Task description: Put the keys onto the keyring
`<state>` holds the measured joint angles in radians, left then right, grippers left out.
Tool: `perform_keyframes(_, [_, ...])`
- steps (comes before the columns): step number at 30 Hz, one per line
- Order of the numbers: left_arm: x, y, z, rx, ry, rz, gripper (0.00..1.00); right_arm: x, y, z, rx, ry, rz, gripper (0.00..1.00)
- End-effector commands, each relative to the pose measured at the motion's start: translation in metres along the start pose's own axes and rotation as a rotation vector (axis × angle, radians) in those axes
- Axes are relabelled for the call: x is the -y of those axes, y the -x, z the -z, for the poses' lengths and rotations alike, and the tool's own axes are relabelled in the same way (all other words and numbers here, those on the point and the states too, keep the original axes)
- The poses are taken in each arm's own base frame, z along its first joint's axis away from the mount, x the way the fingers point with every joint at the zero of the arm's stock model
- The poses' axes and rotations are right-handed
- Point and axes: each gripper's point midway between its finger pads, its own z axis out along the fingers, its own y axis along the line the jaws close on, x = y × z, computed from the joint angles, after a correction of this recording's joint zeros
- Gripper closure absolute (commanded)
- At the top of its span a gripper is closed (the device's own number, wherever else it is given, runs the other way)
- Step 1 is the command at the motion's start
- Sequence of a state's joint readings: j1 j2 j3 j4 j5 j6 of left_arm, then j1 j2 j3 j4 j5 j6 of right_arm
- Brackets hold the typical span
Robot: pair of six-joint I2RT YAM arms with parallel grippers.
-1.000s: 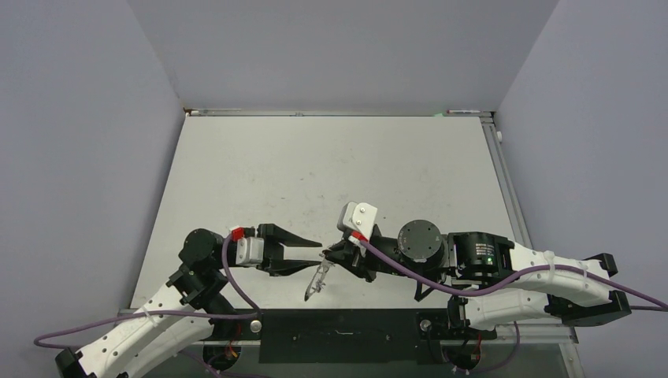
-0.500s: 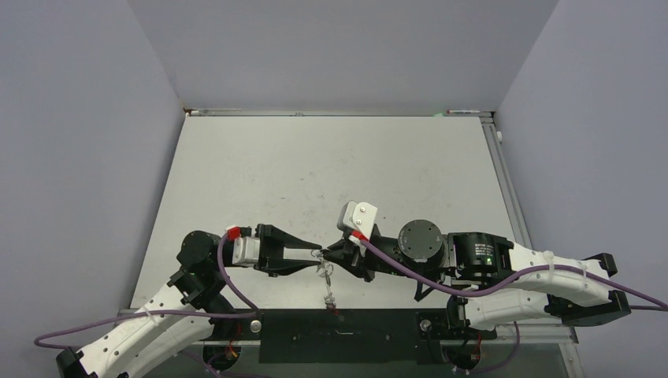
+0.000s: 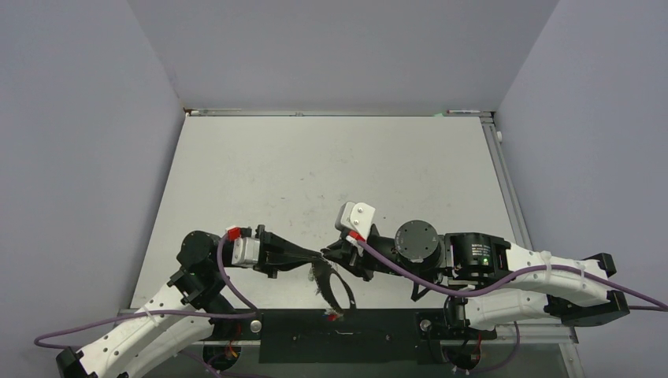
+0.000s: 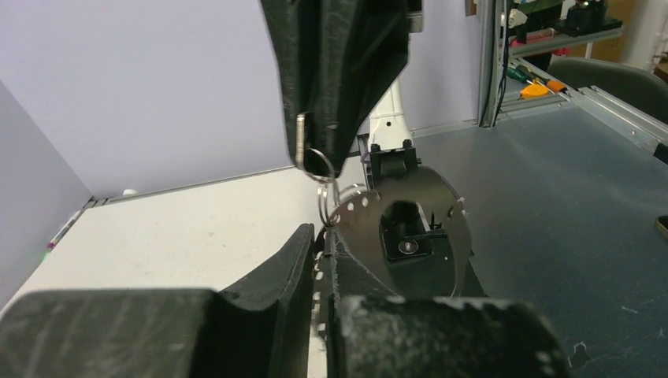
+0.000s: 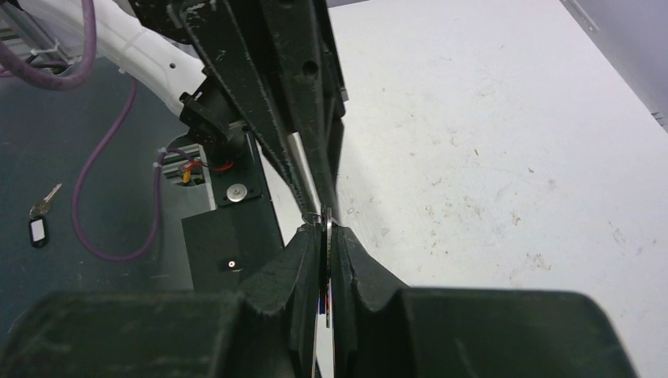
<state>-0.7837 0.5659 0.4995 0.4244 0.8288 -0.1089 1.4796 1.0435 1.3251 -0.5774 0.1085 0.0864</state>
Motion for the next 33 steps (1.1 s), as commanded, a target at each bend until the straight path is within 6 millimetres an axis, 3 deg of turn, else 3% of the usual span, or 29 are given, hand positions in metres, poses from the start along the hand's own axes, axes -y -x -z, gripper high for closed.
perform_keyframes(1, [0.0,0.01,-0.001,0.027,-0.007,-0.033,1.0,-0.001,0.024,0.0,0.09,0.002,-0.024,0.95])
perform_keyframes(18, [-0.018,-0.008,0.0,-0.121,0.063,-0.024,1.0,0.003,0.005,-0.02,-0.1,-0.045,0.006,0.95])
perform_keyframes(25, [-0.034,-0.008,0.008,-0.14,0.169,-0.065,1.0,0.01,0.013,-0.02,-0.108,-0.088,0.017,0.95])
perform_keyframes(29, [-0.054,0.0,0.022,-0.14,0.319,-0.126,0.62,0.016,0.022,-0.016,-0.083,-0.122,-0.004,0.95])
perform_keyframes(33, [-0.067,0.007,0.036,-0.148,0.431,-0.187,0.46,0.017,0.022,-0.017,-0.088,-0.134,-0.015,0.95])
